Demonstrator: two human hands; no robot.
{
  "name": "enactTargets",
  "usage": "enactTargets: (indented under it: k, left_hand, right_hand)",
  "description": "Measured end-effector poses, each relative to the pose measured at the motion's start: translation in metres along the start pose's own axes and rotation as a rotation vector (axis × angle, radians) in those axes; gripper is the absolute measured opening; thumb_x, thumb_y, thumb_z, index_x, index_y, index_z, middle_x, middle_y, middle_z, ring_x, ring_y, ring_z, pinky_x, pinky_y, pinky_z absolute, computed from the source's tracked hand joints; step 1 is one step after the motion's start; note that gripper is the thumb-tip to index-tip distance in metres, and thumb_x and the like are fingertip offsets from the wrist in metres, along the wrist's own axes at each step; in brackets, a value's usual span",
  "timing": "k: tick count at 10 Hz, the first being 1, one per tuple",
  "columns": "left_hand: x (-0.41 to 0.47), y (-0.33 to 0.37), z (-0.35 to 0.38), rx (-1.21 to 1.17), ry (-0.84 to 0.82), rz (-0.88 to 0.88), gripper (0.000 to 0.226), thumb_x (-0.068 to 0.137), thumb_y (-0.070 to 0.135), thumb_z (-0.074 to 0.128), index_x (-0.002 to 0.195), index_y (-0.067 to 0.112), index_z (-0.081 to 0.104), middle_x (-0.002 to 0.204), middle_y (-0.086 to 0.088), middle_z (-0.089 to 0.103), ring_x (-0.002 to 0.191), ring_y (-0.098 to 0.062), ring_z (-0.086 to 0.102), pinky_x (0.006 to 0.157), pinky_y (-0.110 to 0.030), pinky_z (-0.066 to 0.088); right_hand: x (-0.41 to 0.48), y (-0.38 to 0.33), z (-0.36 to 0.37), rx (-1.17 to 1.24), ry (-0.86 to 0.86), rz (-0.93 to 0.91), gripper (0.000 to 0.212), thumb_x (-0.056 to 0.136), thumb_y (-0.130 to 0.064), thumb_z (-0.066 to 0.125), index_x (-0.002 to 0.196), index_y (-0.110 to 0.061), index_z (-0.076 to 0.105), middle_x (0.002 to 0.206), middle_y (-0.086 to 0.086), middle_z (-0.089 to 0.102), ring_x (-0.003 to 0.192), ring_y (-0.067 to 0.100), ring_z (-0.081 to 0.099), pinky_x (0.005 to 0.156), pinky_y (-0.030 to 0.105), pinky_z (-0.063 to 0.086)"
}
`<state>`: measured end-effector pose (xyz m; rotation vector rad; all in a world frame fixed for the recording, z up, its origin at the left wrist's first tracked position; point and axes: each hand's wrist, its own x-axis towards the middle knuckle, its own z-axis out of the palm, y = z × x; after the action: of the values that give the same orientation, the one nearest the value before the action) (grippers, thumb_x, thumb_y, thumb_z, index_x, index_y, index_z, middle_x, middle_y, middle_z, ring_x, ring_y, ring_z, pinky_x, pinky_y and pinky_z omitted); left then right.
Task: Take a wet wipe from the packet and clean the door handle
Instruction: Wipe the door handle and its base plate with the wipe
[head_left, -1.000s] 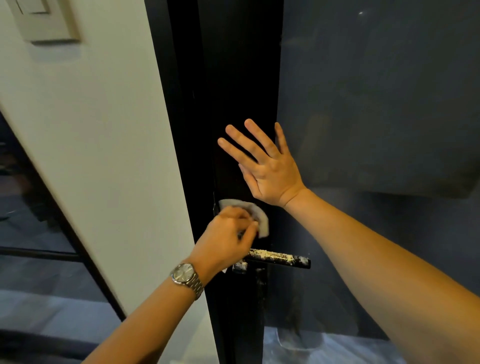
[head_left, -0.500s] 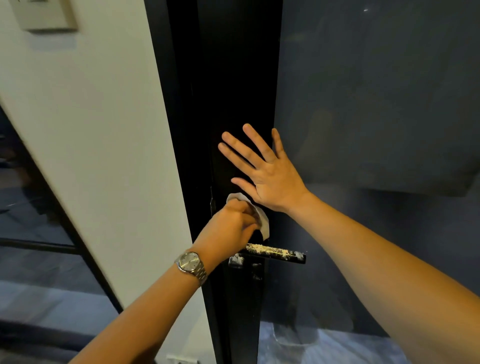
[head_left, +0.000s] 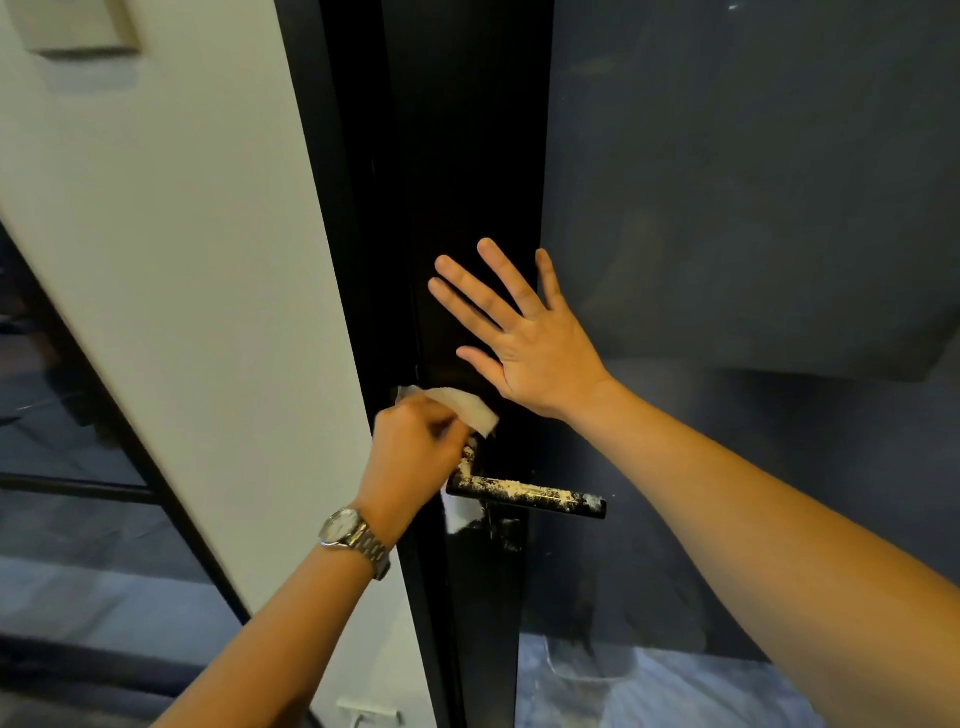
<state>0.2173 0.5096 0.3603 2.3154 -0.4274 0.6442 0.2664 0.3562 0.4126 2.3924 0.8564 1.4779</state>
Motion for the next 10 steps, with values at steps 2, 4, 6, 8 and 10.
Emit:
enactTargets:
  k: [2, 4, 6, 8, 10]
  left_hand:
    - [0.006, 0.029, 0.013, 0.245, -0.113, 0.271, 0.016, 0.074, 0.006, 0.058, 0.068, 0.007, 0.073, 0.081, -0.004, 0.065, 0.08, -0.018, 0.06, 0.074, -0.012, 0.035]
    - [0.002, 0.012, 0.011, 0.297, -0.152, 0.236, 0.024, 0.088, 0.016, 0.049, 0.097, 0.01, 0.07, 0.108, -0.003, 0.058, 0.104, -0.018, 0.053, 0.076, -0.015, 0.041]
    - [0.002, 0.031, 0.014, 0.395, -0.242, 0.271, 0.028, 0.09, 0.018, 0.044, 0.101, 0.009, 0.068, 0.113, -0.005, 0.058, 0.111, -0.018, 0.047, 0.083, -0.024, 0.044]
    - [0.01, 0.015, 0.001, 0.158, -0.13, 0.029, 0.017, 0.084, 0.01, 0.054, 0.077, 0.005, 0.069, 0.085, -0.007, 0.065, 0.068, -0.006, 0.054, 0.061, -0.009, 0.042]
    - [-0.003, 0.02, 0.009, 0.285, -0.207, 0.349, 0.011, 0.078, 0.008, 0.064, 0.079, 0.009, 0.074, 0.088, -0.001, 0.065, 0.086, -0.014, 0.058, 0.071, -0.019, 0.052]
  right_hand:
    - [-0.001, 0.001, 0.001, -0.016, -0.006, 0.001, 0.055, 0.095, -0.042, 0.04, 0.145, -0.023, 0.029, 0.153, -0.001, 0.032, 0.141, 0.026, 0.014, 0.113, 0.054, 0.008]
    - [0.0, 0.001, 0.001, 0.007, -0.007, 0.0, 0.054, 0.096, -0.041, 0.04, 0.146, -0.023, 0.029, 0.153, -0.001, 0.031, 0.142, 0.026, 0.014, 0.113, 0.054, 0.007]
    - [0.0, 0.002, 0.001, 0.002, -0.015, 0.003, 0.054, 0.096, -0.041, 0.04, 0.146, -0.023, 0.028, 0.153, 0.0, 0.031, 0.142, 0.026, 0.013, 0.113, 0.055, 0.007]
    - [0.0, 0.001, 0.001, 0.033, -0.01, 0.002, 0.054, 0.096, -0.04, 0.041, 0.146, -0.023, 0.028, 0.154, -0.001, 0.03, 0.142, 0.026, 0.013, 0.114, 0.052, 0.003]
    - [0.0, 0.002, 0.003, 0.018, -0.007, 0.001, 0.054, 0.096, -0.04, 0.04, 0.146, -0.023, 0.027, 0.154, 0.0, 0.03, 0.142, 0.027, 0.013, 0.114, 0.053, 0.003]
